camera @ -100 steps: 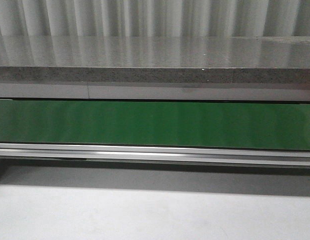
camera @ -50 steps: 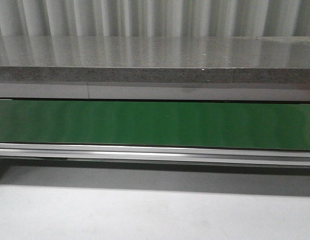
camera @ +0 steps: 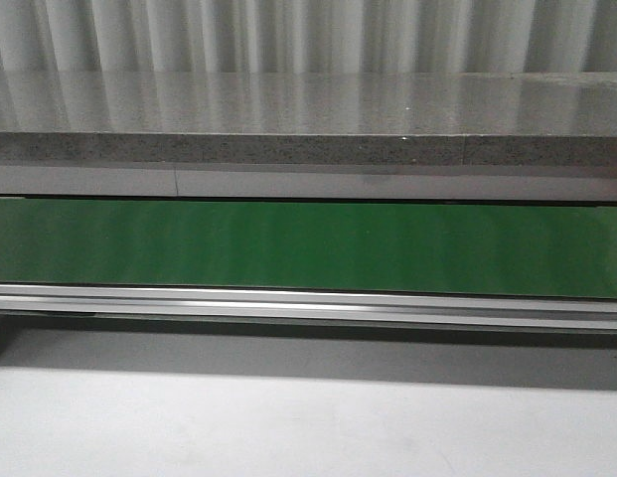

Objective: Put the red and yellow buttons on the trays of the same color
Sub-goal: 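Grasp a yellow button with the left gripper and lift it, then set the yellow button on the conveyor's near end, open left gripper, then grasp a red button from the table with the left gripper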

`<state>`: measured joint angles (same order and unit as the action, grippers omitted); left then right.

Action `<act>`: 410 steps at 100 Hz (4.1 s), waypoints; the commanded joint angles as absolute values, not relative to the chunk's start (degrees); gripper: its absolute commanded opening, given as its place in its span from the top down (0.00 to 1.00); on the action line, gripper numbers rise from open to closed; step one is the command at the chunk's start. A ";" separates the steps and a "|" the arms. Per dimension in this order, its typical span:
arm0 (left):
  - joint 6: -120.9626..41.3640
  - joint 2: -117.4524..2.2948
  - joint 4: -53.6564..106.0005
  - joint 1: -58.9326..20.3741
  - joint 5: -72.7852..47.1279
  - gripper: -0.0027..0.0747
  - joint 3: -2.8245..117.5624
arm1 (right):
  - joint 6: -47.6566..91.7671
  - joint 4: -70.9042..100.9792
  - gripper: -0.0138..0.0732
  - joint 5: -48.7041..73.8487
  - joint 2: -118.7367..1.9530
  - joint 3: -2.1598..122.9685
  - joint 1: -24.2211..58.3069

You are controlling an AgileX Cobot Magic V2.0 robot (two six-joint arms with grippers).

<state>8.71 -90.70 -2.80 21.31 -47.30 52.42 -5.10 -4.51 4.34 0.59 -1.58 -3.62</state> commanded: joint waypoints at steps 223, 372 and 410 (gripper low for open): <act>1.97 -91.21 1.77 -1.30 -64.80 0.26 82.16 | -4.69 -5.19 0.92 -0.31 1.22 -0.49 -3.81; 2.87 -92.56 -0.75 33.87 -52.55 0.26 62.71 | -4.69 -5.19 0.92 -0.31 1.22 -0.49 -3.81; 2.87 -99.01 -1.12 33.87 -47.44 0.29 62.91 | -4.69 -5.19 0.92 -0.31 1.22 -0.49 -3.81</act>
<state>2.31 -101.14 -1.30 33.61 -49.28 61.46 -5.10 -4.51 4.34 0.59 -1.58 -3.62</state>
